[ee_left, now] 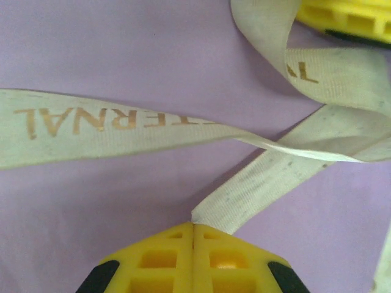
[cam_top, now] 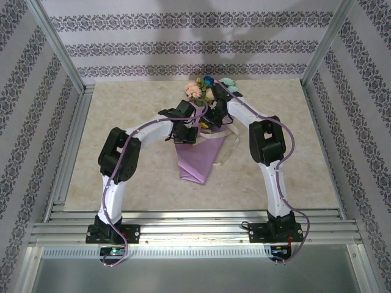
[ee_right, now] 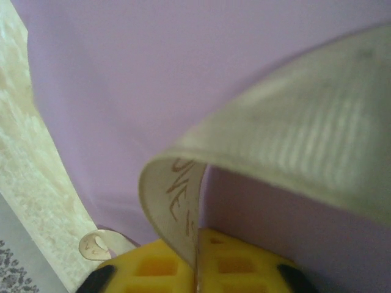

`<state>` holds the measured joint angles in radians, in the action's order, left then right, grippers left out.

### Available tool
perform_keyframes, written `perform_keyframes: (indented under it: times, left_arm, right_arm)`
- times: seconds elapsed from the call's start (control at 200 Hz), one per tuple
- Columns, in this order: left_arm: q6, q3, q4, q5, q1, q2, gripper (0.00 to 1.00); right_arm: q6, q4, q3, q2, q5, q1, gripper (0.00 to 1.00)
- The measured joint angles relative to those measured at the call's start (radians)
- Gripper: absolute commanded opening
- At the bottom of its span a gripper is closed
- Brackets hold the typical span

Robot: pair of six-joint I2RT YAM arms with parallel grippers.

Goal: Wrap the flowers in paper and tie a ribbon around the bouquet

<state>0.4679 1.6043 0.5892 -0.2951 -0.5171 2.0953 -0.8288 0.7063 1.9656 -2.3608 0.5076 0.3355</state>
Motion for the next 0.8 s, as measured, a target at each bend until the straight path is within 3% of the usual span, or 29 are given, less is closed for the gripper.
perform_keyframes:
  times: [0.13, 0.25, 0.585, 0.799]
  left_arm:
    - [0.012, -0.029, -0.011, -0.009, 0.0, -0.045, 0.0]
    - [0.012, -0.037, -0.015, -0.011, 0.0, -0.06, 0.0]
    - [0.012, -0.044, -0.023, -0.012, 0.0, -0.061, 0.0]
    - [0.021, -0.19, -0.028, 0.022, 0.004, -0.164, 0.0]
  right_arm:
    - [-0.003, 0.001, -0.003, 0.039, -0.027, 0.0, 0.38]
    - [-0.002, 0.005, -0.004, 0.08, -0.06, 0.0, 0.44]
    - [0.016, 0.007, -0.103, 0.192, -0.142, 0.0, 0.43]
    - [0.004, -0.021, -0.281, 0.314, -0.178, 0.0, 0.43]
